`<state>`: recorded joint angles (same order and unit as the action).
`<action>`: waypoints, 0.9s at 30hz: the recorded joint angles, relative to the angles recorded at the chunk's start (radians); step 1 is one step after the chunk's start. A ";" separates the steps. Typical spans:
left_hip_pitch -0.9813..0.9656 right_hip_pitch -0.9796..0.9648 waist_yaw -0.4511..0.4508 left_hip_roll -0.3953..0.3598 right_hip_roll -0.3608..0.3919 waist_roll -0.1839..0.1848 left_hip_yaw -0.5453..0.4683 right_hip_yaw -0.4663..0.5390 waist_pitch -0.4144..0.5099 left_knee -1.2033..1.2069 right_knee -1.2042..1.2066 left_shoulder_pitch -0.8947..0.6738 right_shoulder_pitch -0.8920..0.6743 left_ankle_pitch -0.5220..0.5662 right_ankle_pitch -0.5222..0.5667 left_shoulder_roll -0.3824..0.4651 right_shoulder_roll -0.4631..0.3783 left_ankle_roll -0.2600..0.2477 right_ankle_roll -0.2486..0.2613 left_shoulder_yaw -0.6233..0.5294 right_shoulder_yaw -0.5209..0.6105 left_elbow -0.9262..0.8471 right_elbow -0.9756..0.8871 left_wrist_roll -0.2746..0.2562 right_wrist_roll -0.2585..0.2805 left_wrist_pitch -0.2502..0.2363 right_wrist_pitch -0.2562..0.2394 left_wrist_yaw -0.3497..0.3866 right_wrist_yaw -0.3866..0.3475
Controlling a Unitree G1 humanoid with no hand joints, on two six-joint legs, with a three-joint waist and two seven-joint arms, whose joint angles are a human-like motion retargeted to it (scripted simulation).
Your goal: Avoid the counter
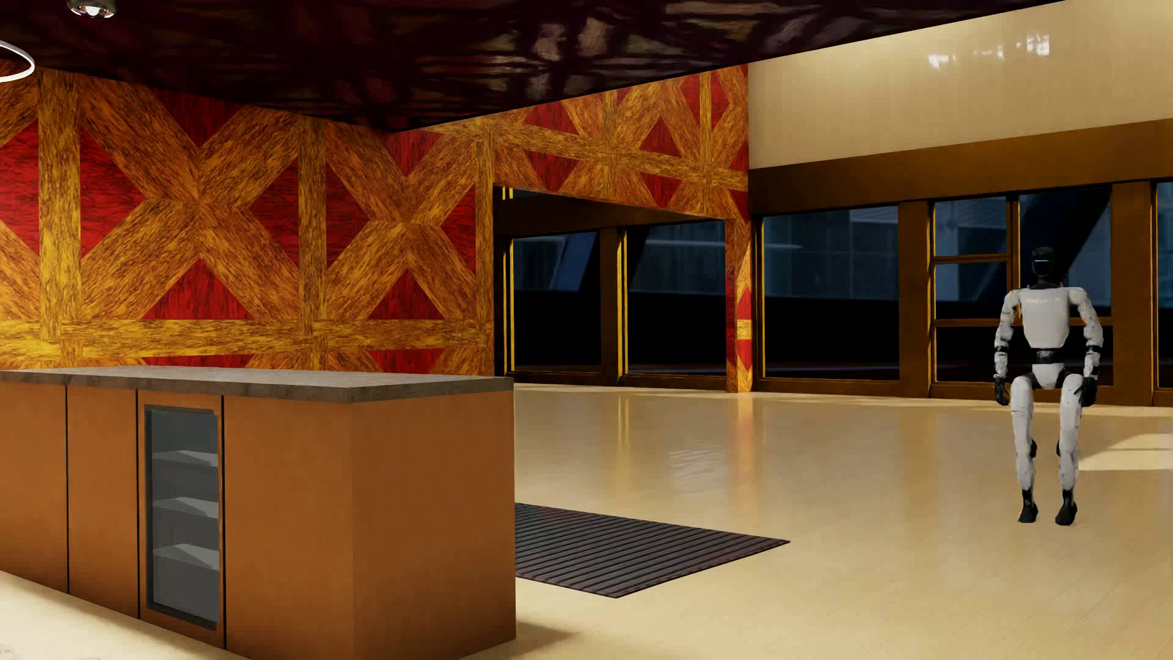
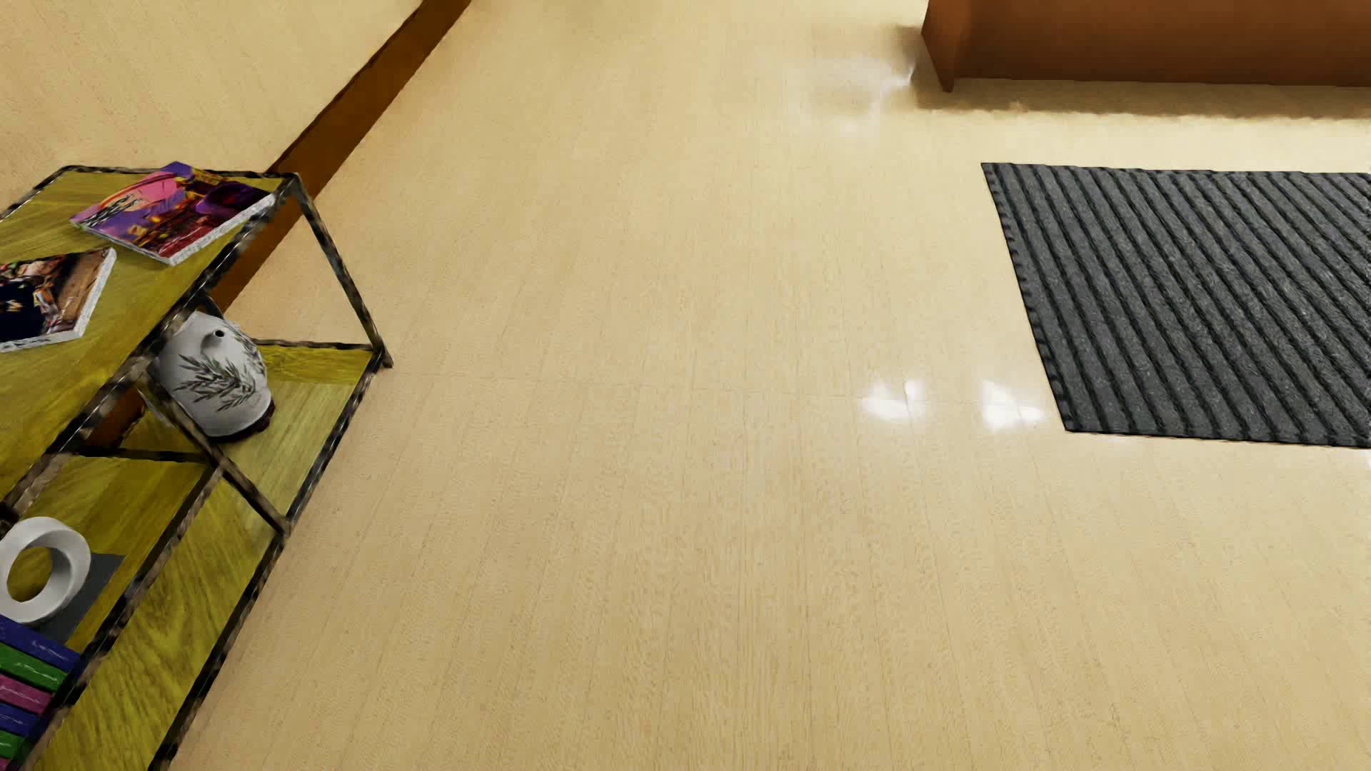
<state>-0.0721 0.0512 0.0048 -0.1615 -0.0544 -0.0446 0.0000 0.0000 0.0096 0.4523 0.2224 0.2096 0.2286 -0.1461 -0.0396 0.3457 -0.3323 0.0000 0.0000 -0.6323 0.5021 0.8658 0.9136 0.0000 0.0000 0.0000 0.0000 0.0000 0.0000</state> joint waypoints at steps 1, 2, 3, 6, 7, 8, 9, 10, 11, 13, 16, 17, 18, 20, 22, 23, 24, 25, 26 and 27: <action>0.001 -0.003 0.002 -0.001 0.003 0.004 0.000 0.000 0.002 0.007 0.098 0.004 0.004 0.010 -0.037 0.003 -0.003 0.000 0.000 -0.004 0.006 -0.011 -0.001 0.000 0.000 0.000 0.000 0.000 0.000; 0.002 -0.009 -0.010 -0.003 0.011 0.007 0.000 0.000 0.003 0.015 0.254 0.008 0.011 0.015 -0.162 0.006 -0.005 0.000 0.000 -0.010 0.008 -0.023 -0.001 0.000 0.000 0.000 0.000 0.000 0.000; -0.003 -0.042 -0.032 -0.010 0.015 0.009 0.000 0.000 0.000 0.026 0.288 0.010 0.018 0.015 -0.242 0.007 -0.008 0.000 0.000 -0.012 -0.002 -0.033 -0.001 0.000 0.000 0.000 0.000 0.000 0.000; 0.068 -0.221 -0.071 -0.035 -0.012 -0.013 0.000 0.000 0.067 0.046 0.618 -0.001 0.034 -0.023 -0.278 0.033 -0.005 0.000 0.000 0.010 -0.043 -0.102 -0.029 0.000 0.000 0.000 0.000 0.000 0.000; 0.094 -0.286 -0.100 -0.033 -0.015 -0.015 0.000 0.000 0.081 0.042 0.714 -0.007 0.042 -0.057 -0.282 0.037 -0.003 0.000 0.000 0.025 -0.054 -0.131 -0.041 0.000 0.000 0.000 0.000 0.000 0.000; 0.123 -0.351 -0.130 -0.025 -0.015 -0.011 0.000 0.000 0.089 0.027 0.759 -0.021 0.050 -0.100 -0.275 0.039 -0.004 0.000 0.000 0.025 -0.047 -0.155 -0.044 0.000 0.000 0.000 0.000 0.000 0.000; 0.148 -0.406 -0.169 -0.004 -0.009 0.008 0.000 0.000 0.090 0.010 0.747 -0.041 0.061 -0.137 -0.265 0.025 -0.011 0.000 0.000 0.033 -0.044 -0.154 -0.040 0.000 0.000 0.000 0.000 0.000 0.000; 0.177 -0.456 -0.211 0.012 -0.016 0.019 0.000 0.000 0.085 -0.008 0.709 -0.045 0.078 -0.174 -0.246 0.019 -0.016 0.000 0.000 0.057 -0.052 -0.175 -0.036 0.000 0.000 0.000 0.000 0.000 0.000; 0.221 -0.508 -0.222 0.016 -0.026 0.019 0.000 0.000 0.089 -0.031 0.662 -0.055 0.088 -0.224 -0.205 0.033 -0.019 0.000 0.000 0.050 -0.040 -0.208 -0.023 0.000 0.000 0.000 0.000 0.000 0.000; 0.302 -0.584 -0.241 0.027 -0.044 0.022 0.000 0.000 0.106 -0.050 0.552 -0.090 0.095 -0.319 -0.116 0.040 -0.020 0.000 0.000 0.025 -0.027 -0.219 0.015 0.000 0.000 0.000 0.000 0.000 0.000; 0.401 -0.659 -0.278 0.040 -0.064 0.018 0.000 0.000 0.107 -0.058 0.436 -0.130 0.097 -0.360 -0.098 0.041 -0.016 0.000 0.000 0.005 0.003 -0.209 0.063 0.000 0.000 0.000 0.000 0.000 0.000; 0.430 -0.678 -0.293 0.052 -0.065 0.021 0.000 0.000 0.103 -0.056 0.457 -0.133 0.100 -0.346 -0.112 0.040 -0.017 0.000 0.000 0.002 0.012 -0.198 0.075 0.000 0.000 0.000 0.000 0.000 0.000; 0.450 -0.687 -0.311 0.067 -0.065 0.025 0.000 0.000 0.097 -0.043 0.510 -0.123 0.109 -0.305 -0.123 0.035 -0.015 0.000 0.000 0.017 -0.007 -0.165 0.086 0.000 0.000 0.000 0.000 0.000 0.000; 0.431 -0.688 -0.335 0.097 -0.046 0.052 0.000 0.000 0.084 0.070 0.628 -0.087 0.104 -0.102 -0.153 0.021 -0.018 0.000 0.000 -0.028 -0.003 -0.105 0.114 0.000 0.000 0.000 0.000 0.000 0.000; 0.320 -0.604 -0.297 0.118 -0.004 0.049 0.000 0.000 0.083 0.366 0.681 -0.053 0.089 0.205 -0.228 0.012 -0.013 0.000 0.000 -0.056 0.009 -0.017 0.128 0.000 0.000 0.000 0.000 0.000 0.000; 0.216 -0.541 -0.268 0.120 0.015 0.039 0.000 0.000 0.091 0.574 0.673 -0.038 0.081 0.281 -0.261 0.016 -0.008 0.000 0.000 -0.066 0.004 0.008 0.107 0.000 0.000 0.000 0.000 0.000 0.000; 0.110 -0.467 -0.231 0.122 0.034 0.032 0.000 0.000 0.105 0.759 0.653 -0.016 0.073 0.281 -0.290 0.022 -0.008 0.000 0.000 -0.065 0.002 0.009 0.074 0.000 0.000 0.000 0.000 0.000 0.000; 0.005 -0.385 -0.174 0.114 0.046 0.017 0.000 0.000 0.111 0.864 0.614 0.009 0.061 0.256 -0.309 0.020 -0.005 0.000 0.000 -0.043 0.000 0.013 0.041 0.000 0.000 0.000 0.000 0.000 0.000; -0.102 -0.298 -0.121 0.100 0.045 -0.002 0.000 0.000 0.115 0.874 0.558 0.028 0.046 0.244 -0.315 0.019 -0.006 0.000 0.000 -0.036 -0.005 0.014 0.006 0.000 0.000 0.000 0.000 0.000 0.000; -0.194 -0.206 -0.069 0.087 0.045 -0.018 0.000 0.000 0.125 0.793 0.489 0.034 0.034 0.259 -0.307 0.024 -0.009 0.000 0.000 -0.053 -0.023 0.023 -0.033 0.000 0.000 0.000 0.000 0.000 0.000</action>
<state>-0.2657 -0.1550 -0.0641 -0.0744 -0.0096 -0.0627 0.0000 0.0000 0.1344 1.2449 0.7112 0.2436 0.2624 0.1134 -0.3467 0.3700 -0.3416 0.0000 0.0000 -0.6854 0.4791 0.8893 0.8811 0.0000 0.0000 0.0000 0.0000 0.0000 0.0000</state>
